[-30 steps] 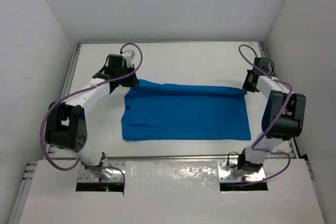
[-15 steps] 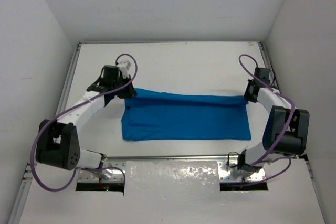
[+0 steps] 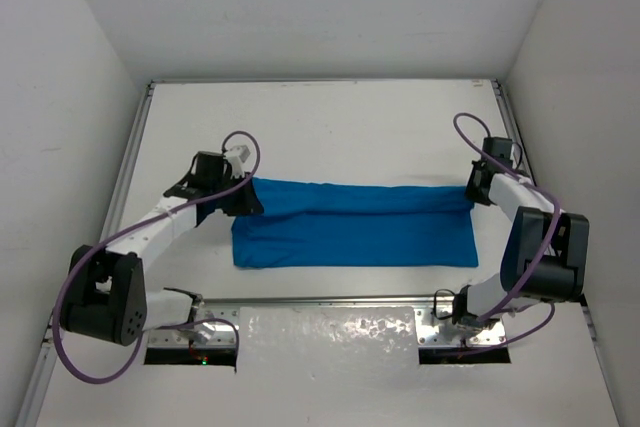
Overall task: Fold and stack the t-shirts
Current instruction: Fold the other side of the tshirt into a rectangle
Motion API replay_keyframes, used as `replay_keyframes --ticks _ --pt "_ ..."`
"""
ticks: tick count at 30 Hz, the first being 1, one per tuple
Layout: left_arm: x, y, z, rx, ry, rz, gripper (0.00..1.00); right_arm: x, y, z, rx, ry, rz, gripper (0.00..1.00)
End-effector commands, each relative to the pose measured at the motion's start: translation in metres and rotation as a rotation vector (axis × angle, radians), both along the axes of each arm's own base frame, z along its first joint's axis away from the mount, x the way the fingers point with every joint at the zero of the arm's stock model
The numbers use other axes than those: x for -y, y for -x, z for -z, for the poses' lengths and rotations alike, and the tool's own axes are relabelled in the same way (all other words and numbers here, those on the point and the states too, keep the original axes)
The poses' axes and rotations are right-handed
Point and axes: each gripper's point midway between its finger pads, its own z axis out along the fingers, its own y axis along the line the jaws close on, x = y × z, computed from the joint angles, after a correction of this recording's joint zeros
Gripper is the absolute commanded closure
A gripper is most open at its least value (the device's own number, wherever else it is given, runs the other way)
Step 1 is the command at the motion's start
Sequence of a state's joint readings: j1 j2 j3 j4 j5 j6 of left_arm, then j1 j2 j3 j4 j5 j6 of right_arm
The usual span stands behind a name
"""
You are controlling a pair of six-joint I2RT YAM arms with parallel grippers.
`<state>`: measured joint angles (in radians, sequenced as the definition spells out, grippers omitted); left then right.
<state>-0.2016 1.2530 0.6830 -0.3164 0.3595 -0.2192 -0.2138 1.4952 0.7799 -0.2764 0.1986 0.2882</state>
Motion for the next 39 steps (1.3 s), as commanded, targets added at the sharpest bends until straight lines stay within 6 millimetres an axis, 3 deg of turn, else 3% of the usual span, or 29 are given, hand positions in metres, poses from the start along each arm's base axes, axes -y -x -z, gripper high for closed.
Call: replay_keyframes --ticks 1,2,4,8,14,17,21,24,27,30,31,33,36,39 --pt "0.006 0.005 -0.006 0.019 0.03 0.009 0.79 0.002 -0.001 -0.008 0.017 0.007 0.001 0.81" --pt "0.006 0.003 -0.01 0.031 0.031 0.008 0.75 0.002 0.002 -0.008 0.006 0.011 0.009 0.78" --pt "0.003 -0.001 -0.018 0.046 0.019 -0.021 0.58 0.004 0.004 -0.012 0.018 0.021 0.019 0.74" --pt "-0.001 -0.005 -0.03 0.05 0.007 -0.051 0.57 0.01 0.008 -0.022 0.043 0.048 0.06 0.64" --pt "-0.008 -0.033 -0.043 0.078 -0.035 -0.123 0.57 0.004 -0.009 -0.03 0.097 0.004 0.052 0.63" --pt "-0.005 -0.043 -0.029 0.027 -0.049 -0.121 0.56 -0.002 -0.019 -0.029 0.072 -0.037 0.037 0.63" --pt "-0.008 -0.047 0.007 -0.082 -0.121 -0.082 0.56 -0.01 -0.025 -0.02 0.013 -0.108 0.039 0.61" --pt "-0.002 -0.055 0.019 -0.117 -0.131 -0.05 0.56 -0.012 -0.023 -0.014 -0.026 -0.126 0.049 0.61" --pt "0.001 -0.049 0.039 -0.19 -0.164 -0.021 0.56 -0.01 -0.017 -0.007 -0.086 -0.127 0.068 0.61" --pt "0.006 -0.05 0.038 -0.175 -0.157 -0.013 0.56 -0.013 -0.012 -0.004 -0.103 -0.141 0.083 0.61" --pt "0.007 -0.051 0.036 -0.165 -0.151 -0.015 0.58 -0.014 -0.01 -0.003 -0.104 -0.143 0.085 0.62" --pt "0.009 -0.051 0.029 -0.154 -0.136 -0.011 0.71 -0.018 -0.005 -0.001 -0.103 -0.16 0.077 0.63" --pt "0.009 -0.043 0.032 -0.172 -0.131 0.001 0.96 -0.023 0.01 0.008 -0.152 -0.17 0.067 0.65" --pt "0.007 -0.034 0.036 -0.177 -0.131 -0.003 1.0 -0.023 0.02 0.015 -0.187 -0.169 0.068 0.68"
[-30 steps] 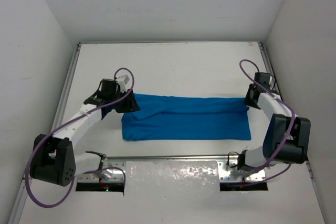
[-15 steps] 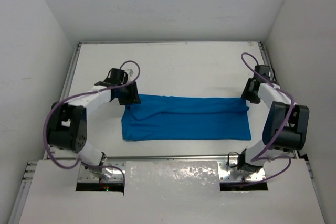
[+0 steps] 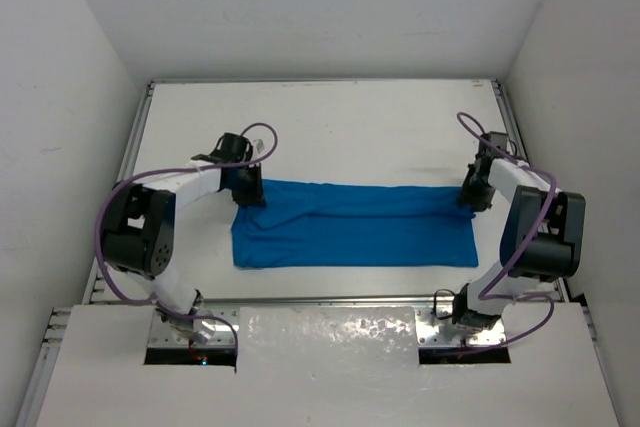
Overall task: Fold and stack the t-shirts
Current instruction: Fold the other side of the tshirt into a rectangle
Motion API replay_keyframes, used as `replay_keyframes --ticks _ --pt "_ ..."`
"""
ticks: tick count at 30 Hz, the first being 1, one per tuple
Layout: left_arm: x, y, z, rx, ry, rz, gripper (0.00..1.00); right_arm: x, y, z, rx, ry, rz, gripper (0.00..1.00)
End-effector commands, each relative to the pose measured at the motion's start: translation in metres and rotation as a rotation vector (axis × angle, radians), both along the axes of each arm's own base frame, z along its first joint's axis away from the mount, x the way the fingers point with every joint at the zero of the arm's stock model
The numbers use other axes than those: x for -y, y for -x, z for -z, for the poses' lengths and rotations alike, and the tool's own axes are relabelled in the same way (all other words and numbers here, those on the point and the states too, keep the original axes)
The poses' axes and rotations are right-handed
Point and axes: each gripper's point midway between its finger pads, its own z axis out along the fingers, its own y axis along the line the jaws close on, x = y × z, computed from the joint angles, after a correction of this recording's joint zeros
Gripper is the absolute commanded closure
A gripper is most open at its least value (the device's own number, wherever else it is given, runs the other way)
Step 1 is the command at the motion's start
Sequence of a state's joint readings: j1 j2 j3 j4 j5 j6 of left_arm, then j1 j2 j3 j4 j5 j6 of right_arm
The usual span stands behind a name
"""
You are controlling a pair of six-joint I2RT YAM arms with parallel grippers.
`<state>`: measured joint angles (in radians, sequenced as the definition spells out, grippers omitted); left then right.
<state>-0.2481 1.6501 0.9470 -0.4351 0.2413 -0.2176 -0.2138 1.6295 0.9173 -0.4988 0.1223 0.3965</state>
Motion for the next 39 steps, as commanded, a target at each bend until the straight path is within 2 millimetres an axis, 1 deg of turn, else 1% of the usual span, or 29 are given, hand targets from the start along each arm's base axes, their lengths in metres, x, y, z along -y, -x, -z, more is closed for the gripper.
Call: replay_keyframes --ticks 1,3,4,5,6,7,8,10,11,13,16,19,20,22,23,26,27,28,30,31,32,33,34,35,36,37,38,39 --pt "0.003 0.003 -0.017 0.061 0.027 0.006 1.0 -0.003 0.011 -0.001 -0.006 -0.01 0.005 0.74" --pt "0.001 0.007 -0.02 0.073 0.029 -0.005 1.0 -0.003 0.011 -0.004 0.008 -0.007 0.002 0.82" --pt "0.0 0.005 -0.03 0.103 0.031 -0.02 1.0 -0.003 0.01 -0.007 0.024 -0.007 -0.003 0.9" --pt "-0.001 0.007 -0.032 0.107 0.029 -0.028 1.0 -0.003 0.009 -0.009 0.033 -0.004 -0.014 0.93" --pt "-0.002 0.009 -0.036 0.113 0.032 -0.033 1.0 -0.003 0.009 -0.011 0.037 -0.003 -0.022 0.94" --pt "-0.002 0.009 -0.045 0.141 0.042 -0.041 1.0 -0.003 0.009 -0.012 0.041 0.0 -0.029 0.95" --pt "-0.003 0.013 -0.046 0.141 0.044 -0.047 1.0 -0.003 0.011 -0.012 0.028 0.004 -0.043 0.96" --pt "-0.004 0.015 -0.054 0.16 0.054 -0.064 1.0 -0.002 0.016 -0.01 0.009 0.011 -0.05 0.97" --pt "-0.006 0.018 -0.055 0.153 0.046 -0.076 1.0 -0.002 0.018 -0.009 0.003 0.015 -0.058 0.98" --pt "-0.007 0.019 -0.061 0.171 0.05 -0.094 1.0 -0.002 0.024 -0.005 -0.013 0.015 -0.06 0.98" --pt "-0.013 0.028 -0.058 0.16 0.035 -0.117 1.0 -0.006 0.029 0.001 -0.031 -0.003 -0.063 0.97" --pt "-0.016 0.049 -0.039 0.087 0.02 -0.107 1.0 -0.008 0.035 0.009 -0.077 -0.019 -0.057 0.97" --pt "-0.018 0.052 -0.036 0.072 0.014 -0.111 0.92 -0.009 0.038 0.012 -0.096 -0.023 -0.053 0.97" --pt "-0.015 0.062 -0.035 0.049 0.037 -0.109 0.83 -0.009 0.04 0.013 -0.107 -0.03 -0.05 0.96" --pt "-0.014 0.063 -0.037 0.048 0.048 -0.122 0.76 -0.01 0.042 0.014 -0.112 -0.029 -0.049 0.97" --pt "-0.019 0.063 -0.052 0.085 0.04 -0.16 0.63 -0.007 0.046 0.013 -0.121 -0.012 -0.05 0.96" --pt "-0.022 0.06 -0.058 0.099 0.031 -0.179 0.57 -0.006 0.046 0.011 -0.122 -0.005 -0.051 0.96" --pt "-0.027 0.049 -0.069 0.142 0.006 -0.205 0.56 -0.005 0.046 0.011 -0.125 -0.001 -0.051 0.96" --pt "-0.037 0.036 -0.078 0.178 -0.04 -0.226 0.53 -0.002 0.045 0.008 -0.126 0.011 -0.048 0.96" --pt "-0.044 0.02 -0.082 0.188 -0.078 -0.252 0.53 -0.002 0.043 0.006 -0.117 0.014 -0.049 0.96" --pt "-0.045 0.014 -0.08 0.178 -0.09 -0.253 0.53 -0.002 0.041 0.004 -0.112 0.016 -0.049 0.95" --pt "-0.047 0.005 -0.067 0.138 -0.119 -0.24 0.53 -0.001 0.036 0.001 -0.096 0.017 -0.048 0.94" --pt "-0.046 -0.011 -0.073 0.158 -0.123 -0.238 0.53 -0.001 0.032 -0.002 -0.081 0.015 -0.044 0.93" --pt "-0.045 -0.017 -0.07 0.147 -0.133 -0.228 0.54 0.0 0.024 -0.008 -0.057 0.016 -0.047 0.87" --pt "-0.044 -0.024 -0.058 0.114 -0.151 -0.21 0.54 0.0 0.02 -0.01 -0.044 0.013 -0.047 0.82" --pt "-0.042 -0.037 -0.064 0.134 -0.148 -0.209 0.54 0.001 0.013 -0.011 -0.026 0.014 -0.045 0.77" --pt "-0.047 -0.044 -0.053 0.12 -0.185 -0.21 0.54 0.002 0.002 -0.017 0.001 0.012 -0.049 0.68" --pt "-0.049 -0.055 -0.057 0.135 -0.185 -0.217 0.54 0.001 -0.004 -0.018 0.018 -0.001 -0.057 0.65"
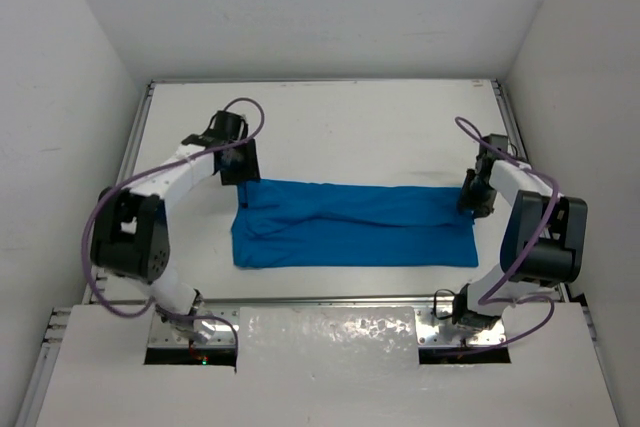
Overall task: Fold and stack the t-shirts
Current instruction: Fold the other side of the tshirt into a rectangle
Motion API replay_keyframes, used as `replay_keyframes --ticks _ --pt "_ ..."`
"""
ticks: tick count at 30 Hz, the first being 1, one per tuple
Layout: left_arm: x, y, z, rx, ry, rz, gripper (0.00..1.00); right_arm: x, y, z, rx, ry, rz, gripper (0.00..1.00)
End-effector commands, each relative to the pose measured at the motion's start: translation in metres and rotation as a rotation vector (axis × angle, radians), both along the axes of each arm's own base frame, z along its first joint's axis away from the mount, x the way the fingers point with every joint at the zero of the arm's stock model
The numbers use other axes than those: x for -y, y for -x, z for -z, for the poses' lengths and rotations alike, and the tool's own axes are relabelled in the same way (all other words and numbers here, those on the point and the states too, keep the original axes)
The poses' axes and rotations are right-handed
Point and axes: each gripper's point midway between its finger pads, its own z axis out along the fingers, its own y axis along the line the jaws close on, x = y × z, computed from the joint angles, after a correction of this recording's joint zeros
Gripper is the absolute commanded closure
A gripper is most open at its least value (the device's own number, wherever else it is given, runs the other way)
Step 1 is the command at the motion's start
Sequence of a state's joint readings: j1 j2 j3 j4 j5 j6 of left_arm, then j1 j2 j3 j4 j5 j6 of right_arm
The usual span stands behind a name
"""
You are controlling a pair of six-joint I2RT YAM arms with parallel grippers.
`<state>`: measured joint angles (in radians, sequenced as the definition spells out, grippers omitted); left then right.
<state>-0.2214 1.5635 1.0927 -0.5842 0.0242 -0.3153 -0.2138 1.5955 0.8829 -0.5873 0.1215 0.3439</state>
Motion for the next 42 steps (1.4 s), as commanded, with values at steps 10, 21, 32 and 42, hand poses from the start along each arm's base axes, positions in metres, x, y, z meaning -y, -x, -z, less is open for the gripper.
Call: replay_keyframes --ticks 10,21,32,42 --pt "-0.006 -0.06 0.028 -0.055 -0.049 0.045 0.55 0.017 -0.104 -0.012 0.165 -0.062 -0.039 0.58" --pt "0.009 -0.073 0.033 -0.044 0.017 0.084 0.98 0.012 -0.102 0.012 0.14 -0.127 -0.051 0.58" --pt "-0.001 -0.108 0.015 0.019 0.049 0.027 1.0 0.03 -0.128 0.003 0.179 -0.065 -0.016 1.0" --pt "-0.012 -0.122 0.025 0.016 0.08 0.024 0.74 0.038 -0.153 0.002 0.187 -0.092 0.0 0.93"
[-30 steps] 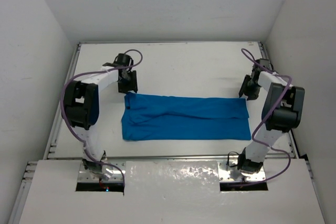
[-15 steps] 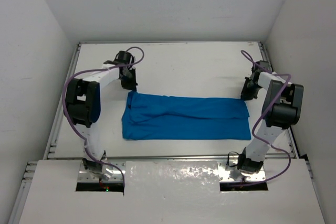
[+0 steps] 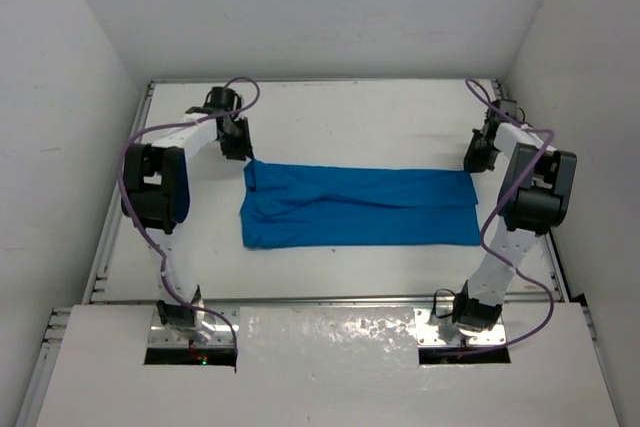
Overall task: Fold and stack the t-shirts
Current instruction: Fold the other side of the tshirt into a rectangle
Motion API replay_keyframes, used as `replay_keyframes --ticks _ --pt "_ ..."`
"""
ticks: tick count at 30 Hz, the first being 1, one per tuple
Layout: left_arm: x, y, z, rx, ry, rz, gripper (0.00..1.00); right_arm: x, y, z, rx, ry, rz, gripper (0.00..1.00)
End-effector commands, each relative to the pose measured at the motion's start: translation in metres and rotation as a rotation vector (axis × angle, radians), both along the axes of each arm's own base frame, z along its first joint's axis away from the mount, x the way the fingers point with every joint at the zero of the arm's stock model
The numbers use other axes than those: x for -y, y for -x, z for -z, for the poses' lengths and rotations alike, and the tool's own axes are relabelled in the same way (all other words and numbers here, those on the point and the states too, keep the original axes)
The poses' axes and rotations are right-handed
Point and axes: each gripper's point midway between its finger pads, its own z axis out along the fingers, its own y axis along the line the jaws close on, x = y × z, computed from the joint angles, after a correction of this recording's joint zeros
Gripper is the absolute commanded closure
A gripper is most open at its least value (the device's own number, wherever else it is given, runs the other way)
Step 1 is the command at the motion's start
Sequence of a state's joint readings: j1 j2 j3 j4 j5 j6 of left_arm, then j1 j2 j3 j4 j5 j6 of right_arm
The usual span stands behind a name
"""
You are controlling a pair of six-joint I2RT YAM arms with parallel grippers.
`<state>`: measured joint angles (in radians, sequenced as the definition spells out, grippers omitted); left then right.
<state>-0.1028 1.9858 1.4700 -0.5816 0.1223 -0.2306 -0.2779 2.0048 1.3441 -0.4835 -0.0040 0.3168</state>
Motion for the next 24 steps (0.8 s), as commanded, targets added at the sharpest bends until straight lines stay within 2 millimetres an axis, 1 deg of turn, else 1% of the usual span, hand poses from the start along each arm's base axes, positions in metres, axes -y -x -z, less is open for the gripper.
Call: replay_keyframes --ticks 1,2,3,4,5,6,7,8,9,10,11,12,13,14,15,16,17,18,19,20,21,22,23,24 --pt "0.008 -0.024 -0.015 0.068 0.056 0.026 0.63 -0.002 -0.008 -0.003 0.011 -0.034 -0.002 0.79" --pt "0.011 -0.026 -0.02 0.081 0.068 0.032 0.5 -0.003 -0.008 -0.004 0.015 -0.037 -0.004 0.75" --pt "0.013 -0.03 -0.029 0.101 0.078 0.036 0.43 -0.004 -0.008 -0.005 0.03 -0.039 -0.007 0.72" --pt "0.013 -0.032 -0.035 0.112 0.079 0.037 0.37 -0.004 -0.006 -0.011 0.045 -0.033 -0.006 0.69" --pt "0.012 -0.039 -0.05 0.145 0.074 0.038 0.37 -0.004 -0.006 -0.015 0.055 -0.028 -0.007 0.66" --pt "0.01 -0.036 -0.055 0.132 0.063 0.034 0.37 -0.002 -0.005 -0.019 0.061 -0.019 -0.01 0.62" --pt "0.009 -0.035 -0.06 0.131 0.058 0.033 0.37 -0.002 -0.003 -0.023 0.058 -0.011 -0.011 0.61" --pt "0.008 -0.034 -0.071 0.145 0.054 0.028 0.37 -0.001 -0.004 -0.035 0.082 -0.001 -0.013 0.6" --pt "0.008 -0.029 -0.074 0.137 0.058 0.029 0.38 -0.002 -0.004 -0.04 0.093 0.0 -0.013 0.6" --pt "0.009 -0.025 -0.078 0.14 0.063 0.031 0.41 -0.002 -0.003 -0.045 0.096 -0.001 -0.012 0.59" --pt "0.011 -0.013 -0.083 0.137 0.077 0.035 0.43 -0.004 -0.003 -0.055 0.117 -0.004 -0.012 0.59" --pt "0.013 -0.006 -0.083 0.134 0.09 0.042 0.45 -0.007 -0.001 -0.06 0.125 -0.015 -0.008 0.59" --pt "0.015 0.001 -0.082 0.126 0.104 0.051 0.48 -0.017 0.001 -0.062 0.136 -0.044 -0.025 0.59" --pt "0.017 0.017 -0.079 0.107 0.116 0.061 0.5 -0.024 0.001 -0.072 0.166 -0.055 -0.04 0.59" --pt "0.022 0.027 -0.076 0.089 0.14 0.081 0.51 -0.031 0.002 -0.074 0.175 -0.065 -0.062 0.59" --pt "0.025 0.035 -0.074 0.076 0.152 0.089 0.53 -0.05 0.004 -0.073 0.169 -0.078 -0.111 0.59" --pt "0.029 0.052 -0.067 0.049 0.16 0.108 0.55 -0.062 0.006 -0.075 0.166 -0.081 -0.147 0.59" --pt "0.036 0.062 -0.065 0.034 0.177 0.129 0.56 -0.071 0.01 -0.079 0.16 -0.064 -0.178 0.59" --pt "0.039 0.07 -0.069 0.038 0.182 0.143 0.57 -0.092 0.014 -0.076 0.146 -0.057 -0.227 0.59" --pt "0.044 0.085 -0.059 0.003 0.183 0.16 0.57 -0.107 0.016 -0.082 0.167 -0.077 -0.241 0.59" --pt "0.046 0.093 -0.058 -0.001 0.189 0.172 0.57 -0.12 0.015 -0.083 0.187 -0.101 -0.257 0.59" --pt "0.048 0.106 -0.057 -0.011 0.201 0.181 0.57 -0.141 0.021 -0.079 0.184 -0.13 -0.293 0.59" --pt "0.052 0.112 -0.058 -0.018 0.227 0.193 0.57 -0.162 0.024 -0.08 0.191 -0.154 -0.327 0.59" --pt "0.053 0.117 -0.058 -0.019 0.239 0.201 0.57 -0.174 0.023 -0.085 0.22 -0.163 -0.349 0.59"
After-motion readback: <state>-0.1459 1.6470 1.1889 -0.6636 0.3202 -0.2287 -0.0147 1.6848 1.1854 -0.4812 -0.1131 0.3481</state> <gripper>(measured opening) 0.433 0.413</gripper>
